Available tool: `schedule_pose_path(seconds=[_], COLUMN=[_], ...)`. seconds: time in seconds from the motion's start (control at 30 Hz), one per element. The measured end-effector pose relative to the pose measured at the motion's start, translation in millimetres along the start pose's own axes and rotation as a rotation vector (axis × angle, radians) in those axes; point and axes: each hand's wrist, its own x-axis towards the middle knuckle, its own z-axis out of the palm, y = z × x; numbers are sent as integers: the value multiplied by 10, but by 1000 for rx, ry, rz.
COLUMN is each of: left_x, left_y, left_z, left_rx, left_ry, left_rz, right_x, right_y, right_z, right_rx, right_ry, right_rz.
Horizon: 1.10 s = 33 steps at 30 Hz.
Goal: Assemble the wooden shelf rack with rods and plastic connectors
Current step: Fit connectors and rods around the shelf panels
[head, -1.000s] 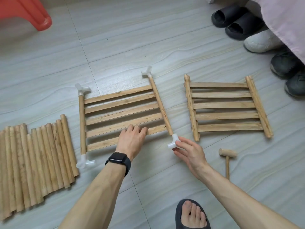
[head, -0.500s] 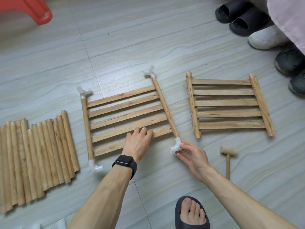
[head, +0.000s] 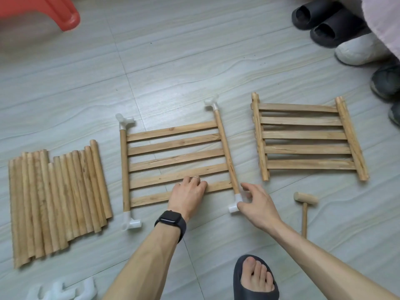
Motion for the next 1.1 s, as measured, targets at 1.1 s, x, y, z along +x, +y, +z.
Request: schedule_pose_path(seconds=[1.1], left_x=[-1975], left_y=[-3166], left_z=[225], left_rx=[-700], left_ry=[153], left_rz=[-1326], right_x=[-49], right_y=[-1710], right_z=[1741], right_rx=[-1082], right_ry=[-277], right_rz=[-695])
